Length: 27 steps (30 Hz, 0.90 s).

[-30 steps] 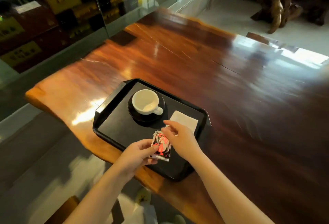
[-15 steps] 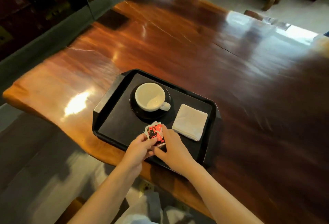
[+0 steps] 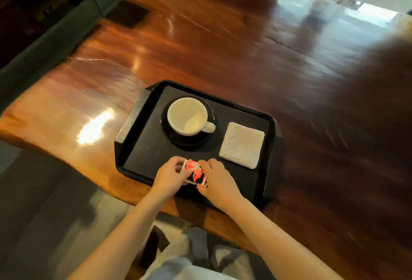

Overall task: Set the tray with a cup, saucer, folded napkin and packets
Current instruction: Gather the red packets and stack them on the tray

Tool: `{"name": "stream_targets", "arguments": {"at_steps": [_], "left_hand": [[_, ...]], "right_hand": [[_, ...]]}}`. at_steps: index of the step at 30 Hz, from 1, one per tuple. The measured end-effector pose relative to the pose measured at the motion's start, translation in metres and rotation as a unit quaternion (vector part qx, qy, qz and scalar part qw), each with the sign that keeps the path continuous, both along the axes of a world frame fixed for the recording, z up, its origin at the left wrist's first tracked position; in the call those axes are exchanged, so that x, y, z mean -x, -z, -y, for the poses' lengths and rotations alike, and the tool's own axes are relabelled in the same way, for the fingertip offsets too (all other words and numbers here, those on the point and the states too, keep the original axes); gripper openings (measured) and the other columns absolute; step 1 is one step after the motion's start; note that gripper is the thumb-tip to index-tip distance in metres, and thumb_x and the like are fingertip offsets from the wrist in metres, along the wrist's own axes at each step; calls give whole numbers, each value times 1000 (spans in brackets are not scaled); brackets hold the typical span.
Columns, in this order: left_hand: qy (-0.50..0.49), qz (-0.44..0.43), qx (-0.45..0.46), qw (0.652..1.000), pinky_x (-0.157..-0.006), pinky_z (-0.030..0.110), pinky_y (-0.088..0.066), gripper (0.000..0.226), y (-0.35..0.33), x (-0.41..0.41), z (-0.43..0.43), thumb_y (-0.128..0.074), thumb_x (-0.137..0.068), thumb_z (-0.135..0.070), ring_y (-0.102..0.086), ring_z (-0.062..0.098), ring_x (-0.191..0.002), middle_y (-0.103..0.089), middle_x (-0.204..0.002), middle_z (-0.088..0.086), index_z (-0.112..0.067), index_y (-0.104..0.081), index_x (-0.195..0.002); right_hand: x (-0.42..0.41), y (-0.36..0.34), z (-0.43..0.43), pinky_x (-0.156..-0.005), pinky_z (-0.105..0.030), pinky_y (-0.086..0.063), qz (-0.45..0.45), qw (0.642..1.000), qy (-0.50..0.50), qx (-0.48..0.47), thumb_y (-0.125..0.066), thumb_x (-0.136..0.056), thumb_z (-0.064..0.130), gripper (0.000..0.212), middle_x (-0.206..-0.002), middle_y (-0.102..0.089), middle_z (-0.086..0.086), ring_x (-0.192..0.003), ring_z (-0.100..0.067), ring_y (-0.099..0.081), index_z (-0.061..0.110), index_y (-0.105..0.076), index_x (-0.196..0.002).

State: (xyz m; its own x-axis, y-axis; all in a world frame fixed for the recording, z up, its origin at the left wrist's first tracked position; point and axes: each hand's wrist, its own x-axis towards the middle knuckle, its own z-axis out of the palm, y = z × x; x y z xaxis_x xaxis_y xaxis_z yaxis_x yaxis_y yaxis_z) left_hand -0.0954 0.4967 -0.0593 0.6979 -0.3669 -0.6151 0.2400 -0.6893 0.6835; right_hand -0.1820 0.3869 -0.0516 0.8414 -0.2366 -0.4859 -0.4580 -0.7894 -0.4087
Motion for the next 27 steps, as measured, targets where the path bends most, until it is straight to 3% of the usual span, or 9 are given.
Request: {"name": "stream_targets", "arguments": {"at_steps": [3, 7, 11, 16, 21, 27], "left_hand": [[50, 53, -54, 996, -75, 29, -56, 24, 9, 4, -2, -63, -87, -21, -61, 13, -87, -57, -99, -4, -19, -53, -109], [116, 170, -120, 971, -76, 24, -47, 31, 15, 10, -2, -60, -88, -29, -57, 12, -92, -60, -111, 0, -18, -54, -116], [135, 254, -162, 944, -83, 28, -47, 34, 16, 13, -2, -55, -91, -31, -54, 16, -108, -58, -119, 2, -19, -54, -123], [122, 215, -141, 959, -91, 32, -48, 37, 20, 11, -4, -56, -91, -20, -53, 18, -112, -55, -123, 5, -17, -53, -127], [133, 180, -120, 967, -89, 31, -50, 41, 23, 9, -4, -57, -89, -14, -56, 18, -107, -54, -123, 6, -18, -51, -130], [155, 167, -107, 968, -78, 22, -47, 43, 22, 6, -13, -59, -88, -13, -53, 9, -90, -56, -118, 3, -20, -51, -129]], "right_hand": [[6, 10, -6, -99, -32, -43, -8, 999, 28, 15, -61, -87, 32, 70, -142, -31, -6, -124, -23, -39, 22, -24, -145], [13, 13, -8, -102, -32, -43, -8, 991, 122, -54, -67, -84, 29, 80, -147, -24, -3, -130, -21, -39, 25, -18, -147], [19, 13, -15, -93, -30, -51, 3, 948, 283, -145, -68, -84, 21, 69, -138, -35, -3, -114, -18, -55, 21, -29, -141], [16, 17, -19, -79, -23, -52, 15, 899, 395, -187, -63, -87, 16, 47, -124, -52, -5, -104, -16, -60, 18, -42, -130], [16, 18, -22, -84, -26, -54, 18, 907, 378, -184, -63, -87, 14, 38, -117, -58, -4, -101, -14, -60, 18, -48, -123], [20, 20, -22, -87, -27, -54, 20, 930, 333, -151, -66, -86, 19, 53, -131, -47, -1, -110, -14, -57, 21, -41, -132]]}}
